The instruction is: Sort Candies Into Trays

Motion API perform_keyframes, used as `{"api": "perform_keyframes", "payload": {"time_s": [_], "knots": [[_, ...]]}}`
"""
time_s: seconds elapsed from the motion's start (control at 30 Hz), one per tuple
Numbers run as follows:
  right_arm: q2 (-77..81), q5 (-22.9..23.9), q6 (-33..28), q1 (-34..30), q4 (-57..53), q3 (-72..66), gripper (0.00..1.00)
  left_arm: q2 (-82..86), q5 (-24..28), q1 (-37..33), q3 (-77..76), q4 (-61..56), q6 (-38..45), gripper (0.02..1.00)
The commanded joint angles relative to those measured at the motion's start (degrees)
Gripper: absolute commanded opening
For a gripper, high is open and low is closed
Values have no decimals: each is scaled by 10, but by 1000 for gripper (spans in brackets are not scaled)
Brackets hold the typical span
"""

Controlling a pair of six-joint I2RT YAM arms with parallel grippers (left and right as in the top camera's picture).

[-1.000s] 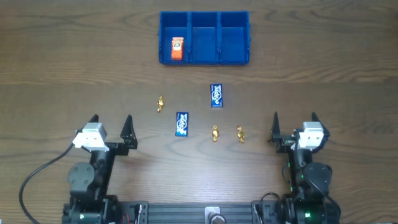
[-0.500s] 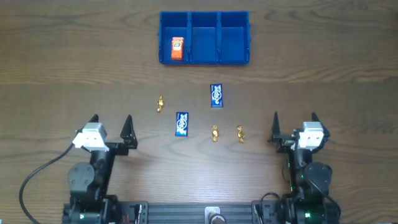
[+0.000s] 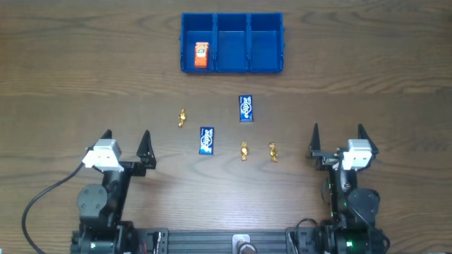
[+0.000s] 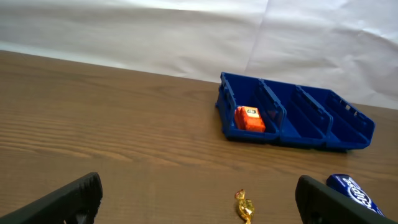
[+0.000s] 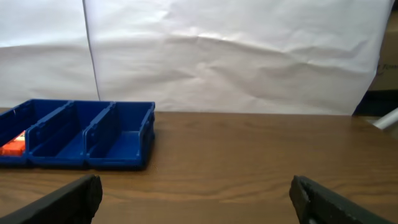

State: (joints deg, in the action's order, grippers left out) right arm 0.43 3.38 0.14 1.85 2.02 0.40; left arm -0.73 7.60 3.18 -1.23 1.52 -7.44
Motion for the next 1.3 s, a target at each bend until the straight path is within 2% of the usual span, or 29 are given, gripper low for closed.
{"api": "perform_keyframes", "payload": {"time_s": [0.03, 0.1, 0.2, 0.33, 0.47, 0.67, 0.73, 0.8, 0.97, 1.13, 1.3], "knots": [[-3, -1, -1, 3, 20, 0, 998, 5, 10, -3, 10, 22, 6, 998], [-3, -3, 14, 3, 31, 0, 998, 5, 10, -3, 10, 22, 6, 998], [-3, -13, 107, 3, 66, 0, 998, 5, 10, -3, 10, 22, 6, 996], [2, -76, 170, 3, 70, 26, 998, 5, 10, -3, 10, 22, 6, 998], [64, -112, 179, 3, 7, 113, 998, 5, 10, -3, 10, 22, 6, 998], [267, -164, 177, 4, -116, 312, 998, 5, 10, -3, 10, 22, 6, 998], [376, -220, 174, 7, -159, 398, 998, 5, 10, -3, 10, 22, 6, 998], [444, -239, 174, 21, -193, 449, 998, 5, 10, -3, 10, 22, 6, 996], [609, -232, 175, 111, -292, 574, 998, 5, 10, -3, 10, 22, 6, 998], [760, -160, 216, 223, -398, 685, 998, 5, 10, -3, 10, 22, 6, 998], [887, -127, 264, 305, -461, 757, 998, 5, 10, -3, 10, 22, 6, 998]]}}
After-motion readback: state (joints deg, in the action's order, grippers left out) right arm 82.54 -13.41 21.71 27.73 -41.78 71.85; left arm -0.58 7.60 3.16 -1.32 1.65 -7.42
